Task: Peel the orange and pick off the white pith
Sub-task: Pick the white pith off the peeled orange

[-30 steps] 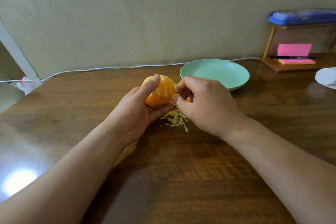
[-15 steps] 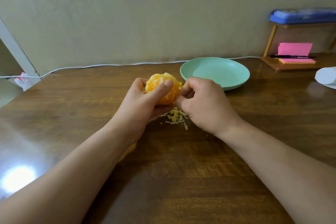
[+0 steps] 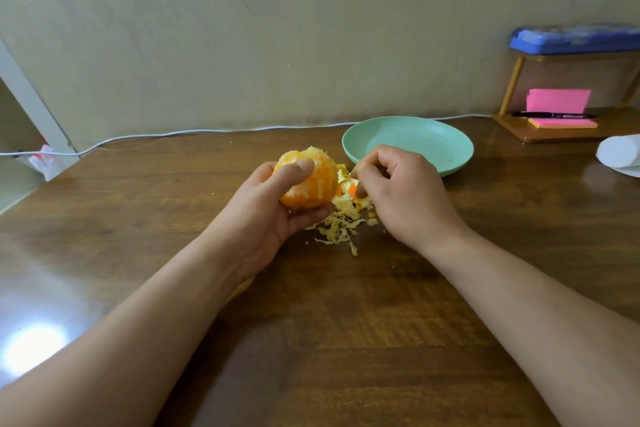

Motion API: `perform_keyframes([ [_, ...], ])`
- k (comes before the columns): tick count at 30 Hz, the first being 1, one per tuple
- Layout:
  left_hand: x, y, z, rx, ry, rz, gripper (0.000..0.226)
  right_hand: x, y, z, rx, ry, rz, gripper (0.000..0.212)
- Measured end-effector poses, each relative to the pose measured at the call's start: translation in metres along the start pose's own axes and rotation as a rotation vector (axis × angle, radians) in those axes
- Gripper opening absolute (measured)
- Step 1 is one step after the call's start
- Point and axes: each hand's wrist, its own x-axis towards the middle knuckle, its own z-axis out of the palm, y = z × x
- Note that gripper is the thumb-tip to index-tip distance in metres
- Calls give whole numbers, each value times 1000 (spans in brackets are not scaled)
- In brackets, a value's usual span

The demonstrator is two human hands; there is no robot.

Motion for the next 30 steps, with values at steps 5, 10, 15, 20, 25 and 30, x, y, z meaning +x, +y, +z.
perform_keyframes([
  [5, 1, -1, -5, 96, -84, 126, 75, 0, -5, -3, 72, -102, 29, 14],
  [10, 3, 0, -10, 228, -45, 193, 84, 2, -7, -4, 279, -206, 121, 10],
  [15, 7, 2, -15, 162, -19, 127, 81, -1, -3, -2, -89, -210, 3, 36],
  [20, 9, 1, -17, 192, -21, 125, 95, -3, -1, 0, -277, -233, -113, 9],
  [25, 7, 0, -21, 262, -80, 163, 90, 0, -2, -1, 61, -210, 9, 19],
  [30, 3, 2, -22, 459, -107, 263, 75, 1, -4, -4, 264, -251, 54, 20],
])
